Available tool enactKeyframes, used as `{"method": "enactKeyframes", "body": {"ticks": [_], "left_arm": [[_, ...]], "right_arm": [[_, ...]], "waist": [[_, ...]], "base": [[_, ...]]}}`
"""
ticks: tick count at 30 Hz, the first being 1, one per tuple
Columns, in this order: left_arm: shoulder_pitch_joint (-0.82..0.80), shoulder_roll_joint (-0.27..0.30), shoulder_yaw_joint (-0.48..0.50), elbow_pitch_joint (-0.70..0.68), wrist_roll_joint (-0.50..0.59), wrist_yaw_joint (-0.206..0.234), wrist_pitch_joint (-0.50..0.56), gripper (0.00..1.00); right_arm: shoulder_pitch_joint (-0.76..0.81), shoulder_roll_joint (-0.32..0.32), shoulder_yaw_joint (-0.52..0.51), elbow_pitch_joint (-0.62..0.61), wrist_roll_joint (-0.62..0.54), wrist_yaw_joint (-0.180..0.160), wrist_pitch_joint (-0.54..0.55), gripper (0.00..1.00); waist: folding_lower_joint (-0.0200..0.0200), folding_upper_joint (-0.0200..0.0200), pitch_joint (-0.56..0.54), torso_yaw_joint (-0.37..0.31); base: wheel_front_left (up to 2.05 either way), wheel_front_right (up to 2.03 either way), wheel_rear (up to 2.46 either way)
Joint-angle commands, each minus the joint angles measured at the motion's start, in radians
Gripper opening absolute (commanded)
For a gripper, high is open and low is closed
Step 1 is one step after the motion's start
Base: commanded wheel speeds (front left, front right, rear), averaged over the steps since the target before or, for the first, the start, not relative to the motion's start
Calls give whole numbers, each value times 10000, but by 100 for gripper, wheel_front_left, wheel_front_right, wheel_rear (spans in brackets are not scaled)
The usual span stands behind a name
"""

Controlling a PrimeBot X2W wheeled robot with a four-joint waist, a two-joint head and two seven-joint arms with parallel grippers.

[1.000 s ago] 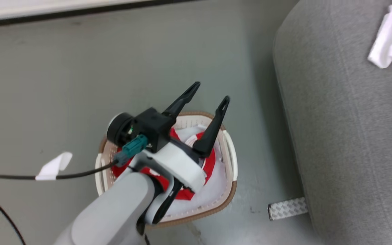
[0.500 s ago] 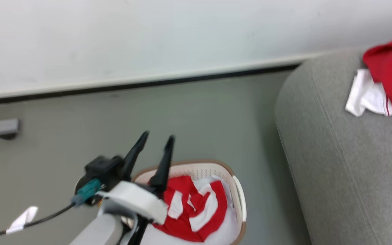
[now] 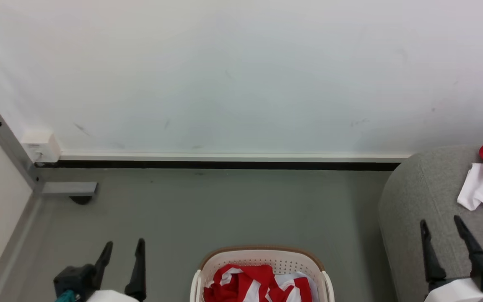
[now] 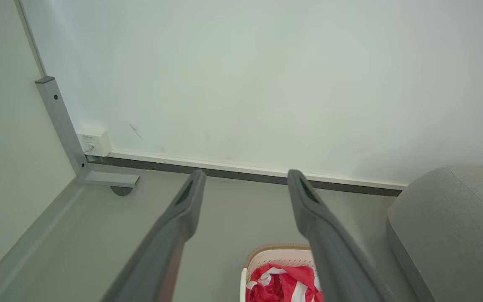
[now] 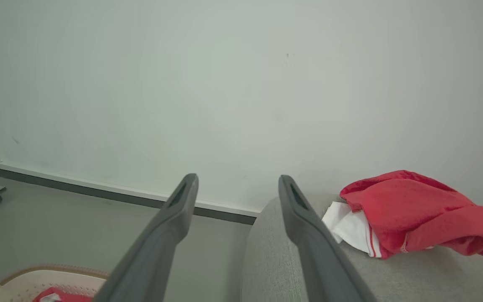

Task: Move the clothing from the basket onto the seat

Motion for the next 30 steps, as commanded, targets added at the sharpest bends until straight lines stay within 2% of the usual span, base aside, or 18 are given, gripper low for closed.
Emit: {"method": "enactKeyframes", "body": {"ticks": [1,6,15,23,30], "left_arm": [[284,-18,221,-5,97,-31,-12,100],[1066,-231,838,-190,522,-260,-12,100],[1676,-884,1581,-270,1354,-927,-15,100],[1714,-1244,1964,-103,1746,-1360,-15,100],[1742,-1449,2164,3,2012,-1568,-14,100]], "right_arm": [[345,116,76,-17,15,-25,-52,100],[995,400,167,56,-54,-25,-69,100],[1770,594,209,-71,174,-24,-79,100],[1581,586,437,-112,310,-25,-82,100],[1440,588,509,-150,401,-24,-81,100]], "waist": [[4,-1,-225,199],[4,-1,-390,242],[4,-1,-532,135],[4,-1,-473,-50],[4,-1,-411,-176]], "base": [[0,0,0],[0,0,0],[0,0,0],[0,0,0],[0,0,0]]}}
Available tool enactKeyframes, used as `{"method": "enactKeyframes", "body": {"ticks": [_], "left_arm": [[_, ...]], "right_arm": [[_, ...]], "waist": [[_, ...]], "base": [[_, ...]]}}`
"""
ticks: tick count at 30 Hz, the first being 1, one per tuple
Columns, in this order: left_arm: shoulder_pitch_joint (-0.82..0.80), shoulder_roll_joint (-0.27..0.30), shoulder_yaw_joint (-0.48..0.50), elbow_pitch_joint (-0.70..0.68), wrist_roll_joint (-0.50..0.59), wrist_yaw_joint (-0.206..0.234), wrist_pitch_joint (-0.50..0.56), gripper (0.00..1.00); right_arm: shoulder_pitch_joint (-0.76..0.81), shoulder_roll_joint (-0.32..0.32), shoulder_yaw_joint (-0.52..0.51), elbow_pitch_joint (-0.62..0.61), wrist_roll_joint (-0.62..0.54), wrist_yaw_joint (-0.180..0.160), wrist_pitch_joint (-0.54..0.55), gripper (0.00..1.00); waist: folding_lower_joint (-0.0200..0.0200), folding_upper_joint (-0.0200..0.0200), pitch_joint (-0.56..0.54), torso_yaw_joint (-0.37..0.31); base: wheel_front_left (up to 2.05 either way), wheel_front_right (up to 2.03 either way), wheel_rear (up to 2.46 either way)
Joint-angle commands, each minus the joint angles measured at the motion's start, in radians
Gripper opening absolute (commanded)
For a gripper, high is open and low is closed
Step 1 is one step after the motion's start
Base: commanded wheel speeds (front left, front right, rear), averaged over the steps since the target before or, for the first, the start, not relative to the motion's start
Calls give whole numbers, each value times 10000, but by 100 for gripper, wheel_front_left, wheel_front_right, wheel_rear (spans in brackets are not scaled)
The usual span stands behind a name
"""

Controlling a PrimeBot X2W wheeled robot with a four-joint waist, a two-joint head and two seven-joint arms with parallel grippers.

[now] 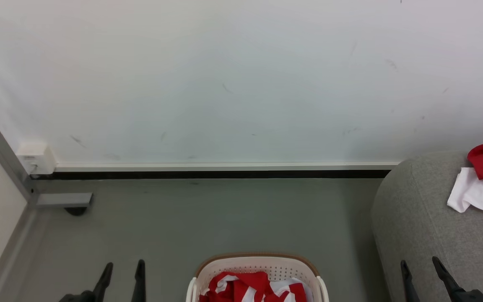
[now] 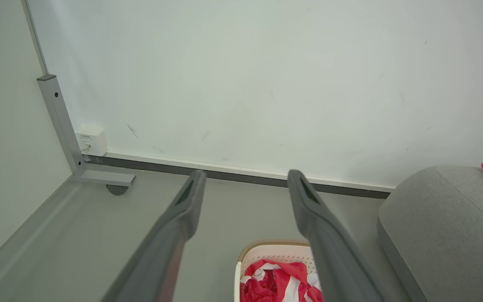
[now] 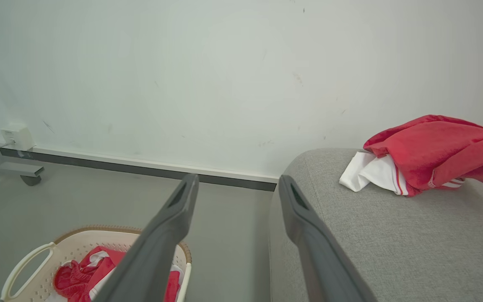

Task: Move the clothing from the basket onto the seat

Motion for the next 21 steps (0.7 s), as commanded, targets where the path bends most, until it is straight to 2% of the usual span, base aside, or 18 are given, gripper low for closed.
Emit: {"method": "enactKeyframes", "body": {"ticks": [1,13,21], "left_arm": [[85,-53,55,42,146,-76,-8,100],[-677,-212,-123,131,375,-394,90,100],[-2803,-454,-1118,375,939,-902,1133,100]], "right_arm": [[-133,2,39,-73,82,-25,-31,100],[-501,-1,125,-332,-23,-25,-30,100],[-1830,0,15,-1177,-240,-25,-14,100]], "waist": [[0,0,33,-32],[0,0,637,-465],[0,0,2901,-1113]], "base": [[0,0,0],[0,0,0],[0,0,0]]}}
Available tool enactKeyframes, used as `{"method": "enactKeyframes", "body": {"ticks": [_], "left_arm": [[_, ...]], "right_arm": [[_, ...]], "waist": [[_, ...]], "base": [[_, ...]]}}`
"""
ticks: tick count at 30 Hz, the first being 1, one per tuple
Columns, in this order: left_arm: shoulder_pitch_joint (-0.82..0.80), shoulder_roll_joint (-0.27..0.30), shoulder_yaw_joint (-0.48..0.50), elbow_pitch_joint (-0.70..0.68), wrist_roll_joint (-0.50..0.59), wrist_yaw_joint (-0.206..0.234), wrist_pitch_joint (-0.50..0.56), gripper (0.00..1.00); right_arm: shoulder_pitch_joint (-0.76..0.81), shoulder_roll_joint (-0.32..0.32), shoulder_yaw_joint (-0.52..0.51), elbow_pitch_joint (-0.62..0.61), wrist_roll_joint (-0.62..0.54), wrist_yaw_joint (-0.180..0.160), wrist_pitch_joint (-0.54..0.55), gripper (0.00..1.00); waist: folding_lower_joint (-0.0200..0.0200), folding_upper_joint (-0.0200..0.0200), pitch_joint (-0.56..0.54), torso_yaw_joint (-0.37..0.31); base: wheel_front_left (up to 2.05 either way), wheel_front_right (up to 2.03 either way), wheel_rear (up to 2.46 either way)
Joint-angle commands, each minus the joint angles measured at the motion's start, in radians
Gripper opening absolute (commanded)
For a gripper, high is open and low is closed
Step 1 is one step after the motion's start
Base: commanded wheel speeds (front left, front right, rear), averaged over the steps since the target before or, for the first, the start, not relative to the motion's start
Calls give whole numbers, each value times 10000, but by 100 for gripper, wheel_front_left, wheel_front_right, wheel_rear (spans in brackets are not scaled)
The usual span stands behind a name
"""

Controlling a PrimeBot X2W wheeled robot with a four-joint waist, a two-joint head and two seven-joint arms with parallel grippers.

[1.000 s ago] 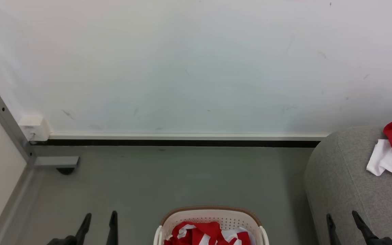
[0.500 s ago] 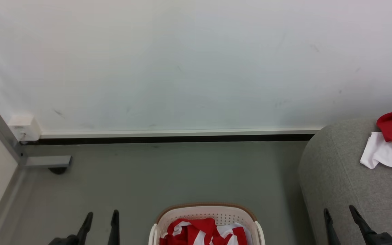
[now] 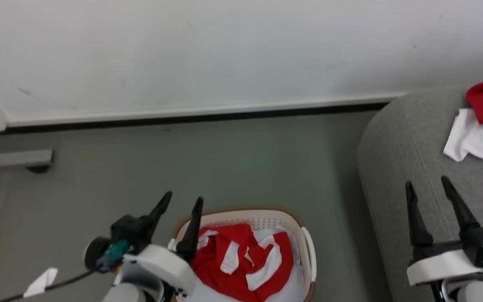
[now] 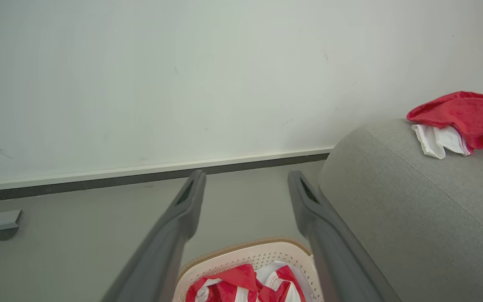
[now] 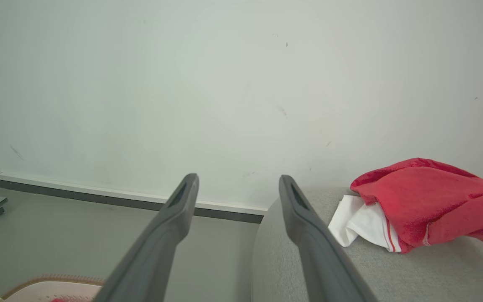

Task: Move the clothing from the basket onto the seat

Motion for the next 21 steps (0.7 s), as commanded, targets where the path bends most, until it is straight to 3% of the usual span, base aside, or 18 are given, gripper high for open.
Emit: {"method": "enactKeyframes", "body": {"ticks": [1,11,21], "left_arm": [[-366,-7,-83,121,223,-75,124,100],[-3393,-488,-1412,2122,1128,-846,1686,100],[-5345,-1009,-2243,4160,1603,-1294,2062,100]], "right_arm": [[-305,1,-6,-136,-49,-24,8,100],[-2370,2,14,-1297,142,-24,9,100],[-3550,3,42,-1979,228,-24,8,100]], "waist": [[-3,0,1277,-473],[-3,0,4531,-1121],[-3,0,6690,-1317]], "base": [[0,0,0],[0,0,0],[0,0,0]]}}
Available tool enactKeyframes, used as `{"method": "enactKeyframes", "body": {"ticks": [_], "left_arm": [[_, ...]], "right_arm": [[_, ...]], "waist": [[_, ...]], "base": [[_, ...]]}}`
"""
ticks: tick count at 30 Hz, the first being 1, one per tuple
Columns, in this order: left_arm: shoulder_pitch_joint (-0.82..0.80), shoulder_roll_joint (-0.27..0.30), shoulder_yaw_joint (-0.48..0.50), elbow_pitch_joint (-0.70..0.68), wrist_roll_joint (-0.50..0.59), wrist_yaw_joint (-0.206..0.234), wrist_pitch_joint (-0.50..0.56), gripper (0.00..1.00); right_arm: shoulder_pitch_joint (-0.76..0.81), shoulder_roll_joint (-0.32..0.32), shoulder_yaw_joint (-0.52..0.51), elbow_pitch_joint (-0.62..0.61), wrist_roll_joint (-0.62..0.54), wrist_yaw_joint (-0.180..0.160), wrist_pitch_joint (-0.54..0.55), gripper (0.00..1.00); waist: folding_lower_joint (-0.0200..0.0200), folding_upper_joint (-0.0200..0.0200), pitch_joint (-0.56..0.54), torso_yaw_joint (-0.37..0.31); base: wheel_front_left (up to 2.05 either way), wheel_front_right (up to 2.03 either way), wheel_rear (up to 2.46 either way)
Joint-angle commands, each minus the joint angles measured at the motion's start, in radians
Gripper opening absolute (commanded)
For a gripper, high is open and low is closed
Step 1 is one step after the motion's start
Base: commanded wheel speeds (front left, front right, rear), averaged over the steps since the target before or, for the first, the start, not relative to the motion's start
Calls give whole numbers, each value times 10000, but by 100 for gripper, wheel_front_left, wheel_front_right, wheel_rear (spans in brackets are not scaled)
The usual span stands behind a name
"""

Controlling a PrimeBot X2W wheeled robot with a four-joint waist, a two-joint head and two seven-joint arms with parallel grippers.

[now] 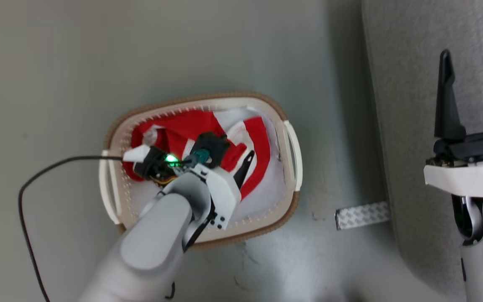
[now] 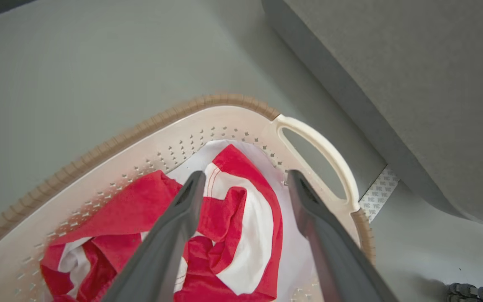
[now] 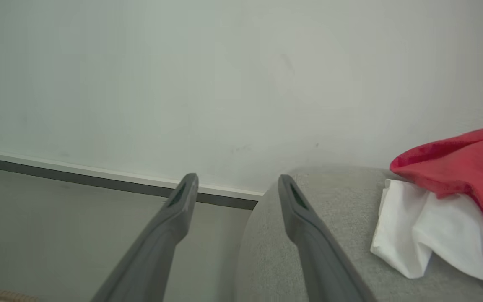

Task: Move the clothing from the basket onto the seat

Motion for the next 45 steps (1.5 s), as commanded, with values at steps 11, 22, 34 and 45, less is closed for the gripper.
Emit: {"method": "enactKeyframes", "body": {"ticks": [11,22,34,45], "left_arm": [[-1637,-362,-281,2077,-36,-110,168,100],[-2581,-524,-684,3859,-255,27,-416,100],[-2575,-549,-1458,3647,-1803,50,-1560,0],[-1948,-551,-1679,3175,-3299,321,-2737,0]], "right_arm": [[-716,6,165,-683,-118,-23,9,100],[-248,-114,248,-1205,-406,-23,14,100],[241,-265,245,-1109,-256,-22,104,100],[783,-325,-30,-265,-114,-24,2,100]], "waist": [[-4,0,2155,-292],[-4,0,2812,-146],[-4,0,2252,100],[-4,0,-69,849]], "base": [[0,0,0],[0,0,0],[0,0,0],[0,0,0]]}}
